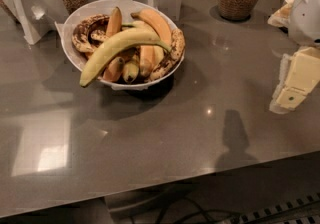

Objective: Pick banana from white bowl

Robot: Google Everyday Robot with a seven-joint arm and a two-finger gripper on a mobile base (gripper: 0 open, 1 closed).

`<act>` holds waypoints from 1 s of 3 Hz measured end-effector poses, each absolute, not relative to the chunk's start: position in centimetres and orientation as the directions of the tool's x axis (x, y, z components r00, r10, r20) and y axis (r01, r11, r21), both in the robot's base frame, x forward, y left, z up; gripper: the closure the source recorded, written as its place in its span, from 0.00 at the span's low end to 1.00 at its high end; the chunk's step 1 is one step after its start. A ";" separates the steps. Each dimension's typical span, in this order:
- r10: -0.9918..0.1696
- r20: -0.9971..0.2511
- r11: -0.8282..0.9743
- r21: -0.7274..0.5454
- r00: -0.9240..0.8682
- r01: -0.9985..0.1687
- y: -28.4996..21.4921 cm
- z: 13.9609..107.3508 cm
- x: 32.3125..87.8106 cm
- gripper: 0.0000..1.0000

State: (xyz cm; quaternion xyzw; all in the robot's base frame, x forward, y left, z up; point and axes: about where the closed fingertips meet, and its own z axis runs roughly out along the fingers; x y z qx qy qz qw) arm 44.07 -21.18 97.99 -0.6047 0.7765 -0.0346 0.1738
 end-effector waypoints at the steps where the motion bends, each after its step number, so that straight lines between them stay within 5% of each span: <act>1: -0.940 -0.303 0.248 -0.290 -0.157 -0.924 -19.3 98.4 45.1 0.00; 3: -0.876 -0.479 0.146 -0.363 0.050 -0.920 -11.7 100.6 48.5 0.00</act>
Offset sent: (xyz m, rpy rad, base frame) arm 0.0469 0.0955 0.0261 0.2820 -0.1801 0.2138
